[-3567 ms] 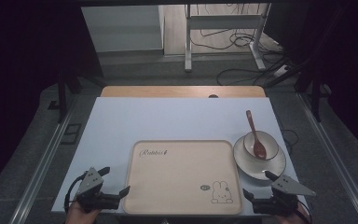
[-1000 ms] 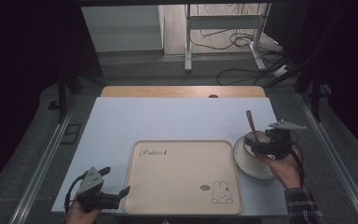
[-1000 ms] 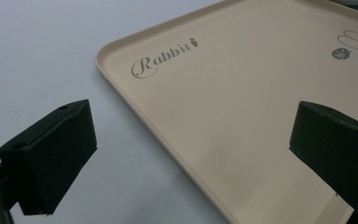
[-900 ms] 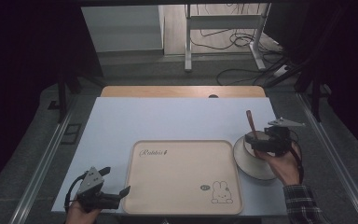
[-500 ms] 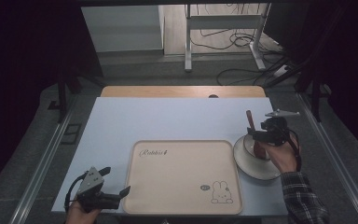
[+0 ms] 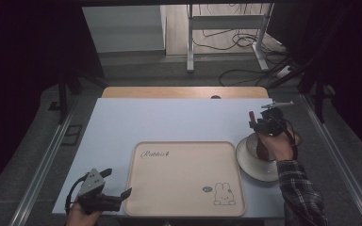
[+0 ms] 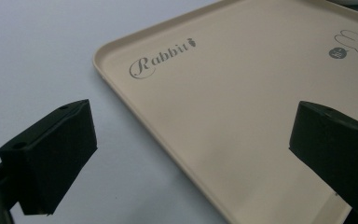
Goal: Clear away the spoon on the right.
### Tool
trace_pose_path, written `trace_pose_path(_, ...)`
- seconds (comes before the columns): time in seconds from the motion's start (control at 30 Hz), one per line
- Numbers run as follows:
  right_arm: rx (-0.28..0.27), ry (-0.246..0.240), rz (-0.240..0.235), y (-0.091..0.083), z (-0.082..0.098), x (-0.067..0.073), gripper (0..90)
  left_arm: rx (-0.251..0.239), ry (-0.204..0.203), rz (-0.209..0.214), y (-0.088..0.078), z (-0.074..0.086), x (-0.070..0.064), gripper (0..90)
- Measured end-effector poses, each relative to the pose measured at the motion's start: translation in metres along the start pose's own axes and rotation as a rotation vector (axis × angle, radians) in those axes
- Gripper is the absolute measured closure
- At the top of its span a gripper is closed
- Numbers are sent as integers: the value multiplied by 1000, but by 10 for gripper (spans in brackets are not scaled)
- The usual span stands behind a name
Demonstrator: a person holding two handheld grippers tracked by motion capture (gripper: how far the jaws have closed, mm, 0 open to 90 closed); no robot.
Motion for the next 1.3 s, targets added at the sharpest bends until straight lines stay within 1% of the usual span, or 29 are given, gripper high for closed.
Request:
trace_pose_path(0.07,14,-2,-3,2,-1,0,669,0,1,0,0,0,0,4)
trace_pose_path(0.1,23,-2,-6,4,-2,0,727,0,0,0,0,0,0,4)
trace_pose_path(0.13,32,0,-11,4,-2,1,756,0,1,0,0,0,0,4)
trace_pose_path(0.17,46,10,-19,5,-2,1,763,0,1,0,0,0,0,4)
trace_pose_path(0.2,65,7,-44,7,-3,4,770,0,1,1,0,0,0,4)
trace_pose_path(0.27,64,1,-41,7,-3,5,771,0,1,1,0,0,0,4)
trace_pose_path(0.37,75,-18,-59,6,-5,8,774,0,0,2,0,0,0,4)
trace_pose_path(0.4,82,-34,-55,3,-7,9,774,0,1,2,0,0,0,4)
trace_pose_path(0.43,82,-34,-55,3,-7,9,774,0,1,2,0,0,0,4)
trace_pose_path(0.47,81,-42,-65,0,-11,11,774,0,1,2,0,0,0,4)
trace_pose_path(0.5,81,-42,-65,0,-11,11,774,0,1,2,0,0,0,4)
trace_pose_path(0.57,80,-63,-68,-7,-17,13,775,1,1,1,0,0,0,4)
trace_pose_path(0.63,79,-73,-75,-9,-19,15,775,1,1,1,0,0,0,4)
trace_pose_path(0.67,79,-86,-80,-12,-21,17,775,1,1,1,0,0,0,4)
trace_pose_path(0.7,84,-113,-81,-17,-25,22,775,2,2,1,0,0,0,4)
trace_pose_path(0.8,93,-141,-90,-22,-30,30,775,1,3,1,0,0,-1,4)
trace_pose_path(0.83,93,-141,-90,-22,-30,30,775,1,3,1,0,0,-1,4)
trace_pose_path(1.03,105,-198,-117,-32,-37,47,776,2,3,2,0,0,-1,4)
trace_pose_path(1.07,103,-204,-125,-35,-39,51,775,2,4,1,0,0,-1,4)
trace_pose_path(1.13,105,-209,-129,-37,-40,53,775,3,4,2,0,0,-1,4)
trace_pose_path(1.17,106,-218,-143,-40,-42,58,776,3,4,1,1,0,-1,4)
trace_pose_path(1.23,109,-223,-145,-42,-42,60,776,3,5,2,1,0,-1,4)
trace_pose_path(1.3,114,-237,-156,-46,-42,68,776,4,6,2,1,0,-1,4)
Point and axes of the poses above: each handheld gripper's, and its own axes: y roughly forward along the jaws, z roughly out of its underside, x roughly to its left, the point moved 5 cm from there along y, roughly forward along the jaws, and after that the axes turned 9 degrees about -z, right-handed, at the moved point
